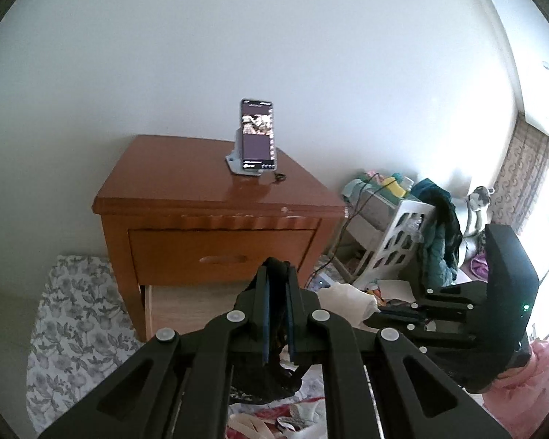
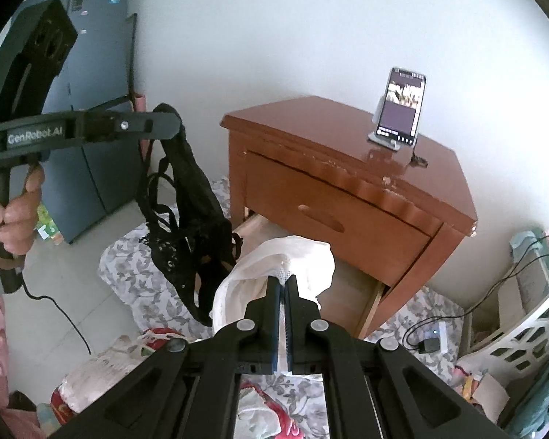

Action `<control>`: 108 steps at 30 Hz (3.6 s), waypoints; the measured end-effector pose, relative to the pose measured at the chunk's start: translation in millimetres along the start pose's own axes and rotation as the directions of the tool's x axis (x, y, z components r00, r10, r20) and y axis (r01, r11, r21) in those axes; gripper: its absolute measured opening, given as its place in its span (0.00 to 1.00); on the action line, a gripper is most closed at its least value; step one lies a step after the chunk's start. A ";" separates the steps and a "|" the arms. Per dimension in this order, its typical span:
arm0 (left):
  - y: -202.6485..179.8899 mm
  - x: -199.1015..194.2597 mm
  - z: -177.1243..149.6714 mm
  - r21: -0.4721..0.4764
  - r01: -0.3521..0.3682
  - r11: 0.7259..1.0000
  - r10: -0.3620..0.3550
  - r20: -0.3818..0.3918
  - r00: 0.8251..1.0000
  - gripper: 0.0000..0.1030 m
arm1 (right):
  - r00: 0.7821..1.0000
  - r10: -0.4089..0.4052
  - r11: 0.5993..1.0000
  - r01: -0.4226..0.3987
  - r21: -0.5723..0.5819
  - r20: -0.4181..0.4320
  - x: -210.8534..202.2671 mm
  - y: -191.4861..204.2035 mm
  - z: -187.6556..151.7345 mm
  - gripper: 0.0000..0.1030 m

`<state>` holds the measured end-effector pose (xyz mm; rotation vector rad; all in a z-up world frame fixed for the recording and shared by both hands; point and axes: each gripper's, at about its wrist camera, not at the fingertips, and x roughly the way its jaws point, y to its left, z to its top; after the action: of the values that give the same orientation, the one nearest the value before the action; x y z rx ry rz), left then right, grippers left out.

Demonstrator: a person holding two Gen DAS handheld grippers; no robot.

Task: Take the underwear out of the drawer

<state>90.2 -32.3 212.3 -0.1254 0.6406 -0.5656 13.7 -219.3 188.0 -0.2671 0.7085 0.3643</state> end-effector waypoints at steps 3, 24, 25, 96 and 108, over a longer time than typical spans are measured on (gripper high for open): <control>-13.9 -18.1 -1.8 0.024 -0.004 1.000 0.004 0.008 1.000 0.07 | 1.000 0.008 1.000 -0.007 -0.008 0.020 -18.1 6.7 -5.4 0.02; -88.8 -100.3 -59.0 0.186 0.042 0.982 -0.046 0.020 0.999 0.07 | 0.998 0.022 0.994 -0.015 -0.105 0.057 -108.2 51.5 -53.4 0.02; -91.9 -100.3 -66.0 0.193 0.051 0.980 -0.054 0.010 0.998 0.07 | 0.998 0.025 0.993 -0.019 -0.114 0.051 -108.1 55.2 -56.8 0.02; -56.2 -91.7 -263.4 0.083 -0.075 0.994 0.093 -0.246 0.965 0.70 | 0.976 0.175 0.984 -0.170 0.043 -0.134 -84.0 103.7 -195.7 0.65; -49.1 -92.1 -272.2 0.061 -0.134 0.989 0.144 -0.219 0.965 0.97 | 0.981 0.141 0.972 -0.111 0.206 -0.135 -77.0 80.3 -232.1 1.00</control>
<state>-155.5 -8.1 57.1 0.0269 0.8474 -0.4609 -208.4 -247.9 61.3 -0.0607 0.9048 0.3949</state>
